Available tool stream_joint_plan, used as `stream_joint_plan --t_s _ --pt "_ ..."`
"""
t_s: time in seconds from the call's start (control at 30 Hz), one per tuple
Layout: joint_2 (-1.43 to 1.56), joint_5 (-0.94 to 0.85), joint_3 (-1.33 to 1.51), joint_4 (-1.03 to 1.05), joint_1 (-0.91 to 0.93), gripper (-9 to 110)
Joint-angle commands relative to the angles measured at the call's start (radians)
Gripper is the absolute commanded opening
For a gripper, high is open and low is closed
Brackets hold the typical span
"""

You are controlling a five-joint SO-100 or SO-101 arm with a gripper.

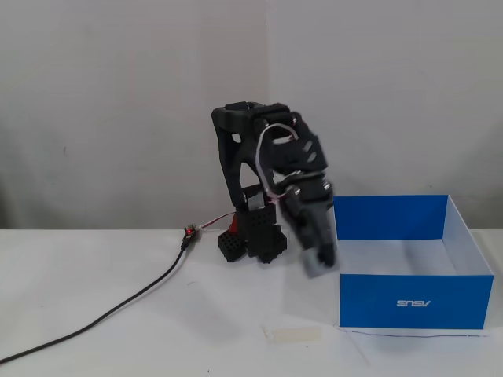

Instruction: Pick the gray block and keep it in the box.

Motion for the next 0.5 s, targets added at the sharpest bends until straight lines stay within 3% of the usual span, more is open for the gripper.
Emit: stream_joint_plan --t_s 0.0,0.47 --pt "0.092 -0.009 -0.106 0.008 -0.129 3" --pt "0.141 -0.009 -0.005 -0.058 -0.532 1"
